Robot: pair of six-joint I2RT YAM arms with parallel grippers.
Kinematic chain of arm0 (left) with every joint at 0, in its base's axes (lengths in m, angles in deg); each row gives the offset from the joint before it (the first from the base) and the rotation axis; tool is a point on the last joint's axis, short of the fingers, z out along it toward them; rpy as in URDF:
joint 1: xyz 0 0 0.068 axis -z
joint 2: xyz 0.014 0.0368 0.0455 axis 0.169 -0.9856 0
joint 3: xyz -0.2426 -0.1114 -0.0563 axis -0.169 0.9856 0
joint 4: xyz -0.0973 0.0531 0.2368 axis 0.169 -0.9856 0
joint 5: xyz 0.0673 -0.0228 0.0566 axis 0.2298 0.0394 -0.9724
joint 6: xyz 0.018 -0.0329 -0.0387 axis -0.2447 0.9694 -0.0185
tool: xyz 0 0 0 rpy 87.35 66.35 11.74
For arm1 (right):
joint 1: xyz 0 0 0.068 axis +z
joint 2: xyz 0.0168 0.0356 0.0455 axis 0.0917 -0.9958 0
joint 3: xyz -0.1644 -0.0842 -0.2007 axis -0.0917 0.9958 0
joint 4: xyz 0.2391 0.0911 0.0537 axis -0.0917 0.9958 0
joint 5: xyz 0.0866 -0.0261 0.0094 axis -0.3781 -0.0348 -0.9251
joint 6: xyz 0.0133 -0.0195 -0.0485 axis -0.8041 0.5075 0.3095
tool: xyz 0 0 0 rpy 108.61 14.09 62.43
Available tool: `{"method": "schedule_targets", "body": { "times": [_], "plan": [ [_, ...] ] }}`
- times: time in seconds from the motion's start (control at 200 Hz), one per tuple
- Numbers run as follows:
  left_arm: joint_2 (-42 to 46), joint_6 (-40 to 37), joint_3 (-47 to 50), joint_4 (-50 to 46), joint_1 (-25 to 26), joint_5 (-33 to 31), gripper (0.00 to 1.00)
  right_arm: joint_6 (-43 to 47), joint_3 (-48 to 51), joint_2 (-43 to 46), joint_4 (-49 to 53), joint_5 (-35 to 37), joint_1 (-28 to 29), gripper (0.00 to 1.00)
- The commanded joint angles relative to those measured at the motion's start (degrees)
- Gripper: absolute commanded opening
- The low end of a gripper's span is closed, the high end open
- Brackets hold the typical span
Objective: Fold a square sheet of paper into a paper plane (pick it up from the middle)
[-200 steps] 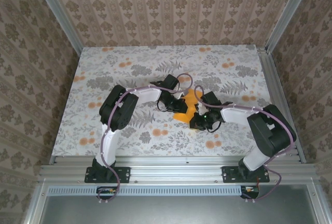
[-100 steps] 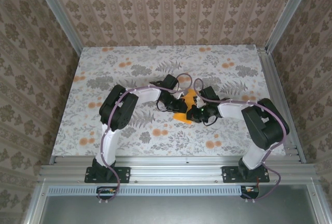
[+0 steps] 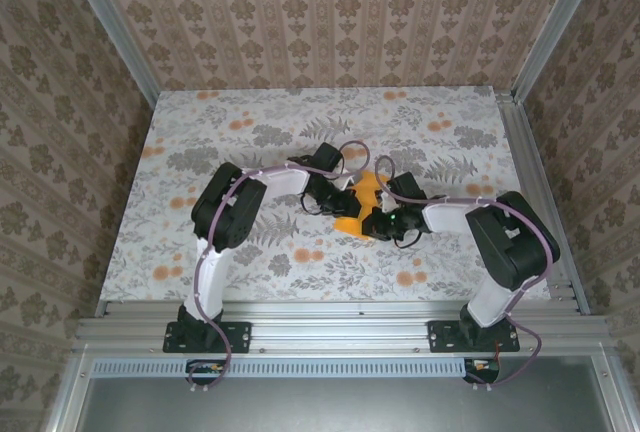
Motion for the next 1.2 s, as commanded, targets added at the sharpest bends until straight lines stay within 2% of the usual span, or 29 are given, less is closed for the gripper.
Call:
{"method": "schedule_targets", "body": {
  "times": [0.0, 0.78, 1.195],
  "plan": [
    [-3.3, -1.15, -0.92, -4.18, -2.61, -5.9, 0.12, 1.55, 3.42, 0.33, 8.57, 3.5, -0.08, 0.11],
    [-8.18, -1.8, -10.99, -7.44, -7.73, -7.75, 0.13, 2.65, 4.58, 1.27, 11.81, 4.38, 1.88, 0.11],
    [-6.12, -2.14, -14.8, -8.77, -8.44, -7.64, 0.13, 0.73, 3.17, 7.0, 11.93, 2.3, 2.27, 0.14]
  ]
}}
